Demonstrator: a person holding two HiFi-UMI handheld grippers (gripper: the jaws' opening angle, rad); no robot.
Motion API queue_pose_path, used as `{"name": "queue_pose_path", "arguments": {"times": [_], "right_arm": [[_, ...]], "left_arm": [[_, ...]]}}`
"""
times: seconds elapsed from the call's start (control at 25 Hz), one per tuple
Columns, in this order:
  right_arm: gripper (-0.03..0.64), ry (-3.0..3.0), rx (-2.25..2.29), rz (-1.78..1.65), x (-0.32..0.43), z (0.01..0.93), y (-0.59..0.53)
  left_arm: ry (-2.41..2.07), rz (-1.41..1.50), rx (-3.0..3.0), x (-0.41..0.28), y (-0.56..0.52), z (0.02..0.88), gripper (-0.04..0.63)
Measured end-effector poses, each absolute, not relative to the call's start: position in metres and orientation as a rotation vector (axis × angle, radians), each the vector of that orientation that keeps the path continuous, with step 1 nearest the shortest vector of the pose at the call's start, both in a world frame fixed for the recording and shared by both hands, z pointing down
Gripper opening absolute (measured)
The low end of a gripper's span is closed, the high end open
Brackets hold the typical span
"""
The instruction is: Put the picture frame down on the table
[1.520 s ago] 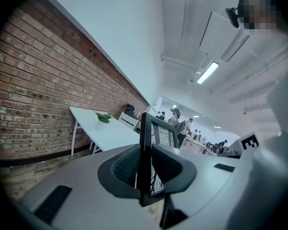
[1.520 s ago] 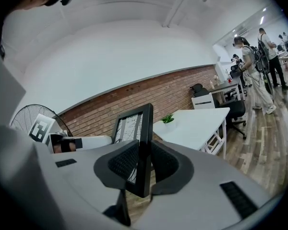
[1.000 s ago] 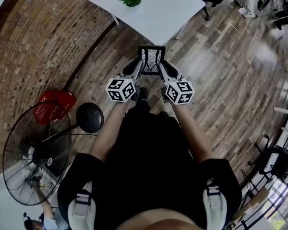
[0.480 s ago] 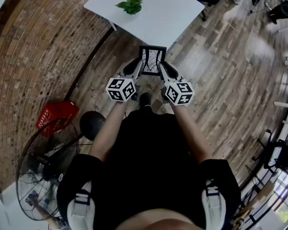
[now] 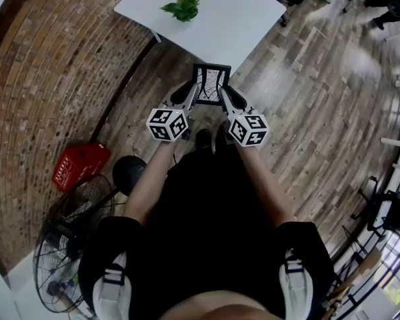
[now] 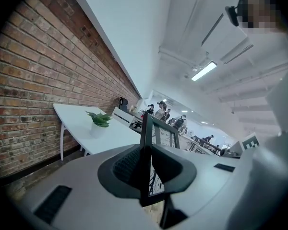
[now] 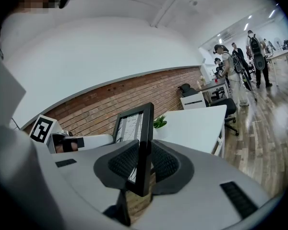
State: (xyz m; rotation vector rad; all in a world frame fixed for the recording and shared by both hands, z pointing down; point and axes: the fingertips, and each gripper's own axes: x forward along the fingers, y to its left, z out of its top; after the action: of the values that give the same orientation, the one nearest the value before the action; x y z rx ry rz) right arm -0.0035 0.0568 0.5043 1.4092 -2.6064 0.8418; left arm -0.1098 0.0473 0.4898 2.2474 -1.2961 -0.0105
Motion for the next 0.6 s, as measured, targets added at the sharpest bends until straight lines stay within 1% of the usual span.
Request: {"name": "queue_pose_path", "arguments": {"times": [0.6], "right_arm": [[0.072, -2.602, 1.365, 0.906, -0.002, 0.512, -0.002]], "left_arm": [[-1.33, 0.022, 2.209, -0.109, -0.01, 0.494, 0.083]]}}
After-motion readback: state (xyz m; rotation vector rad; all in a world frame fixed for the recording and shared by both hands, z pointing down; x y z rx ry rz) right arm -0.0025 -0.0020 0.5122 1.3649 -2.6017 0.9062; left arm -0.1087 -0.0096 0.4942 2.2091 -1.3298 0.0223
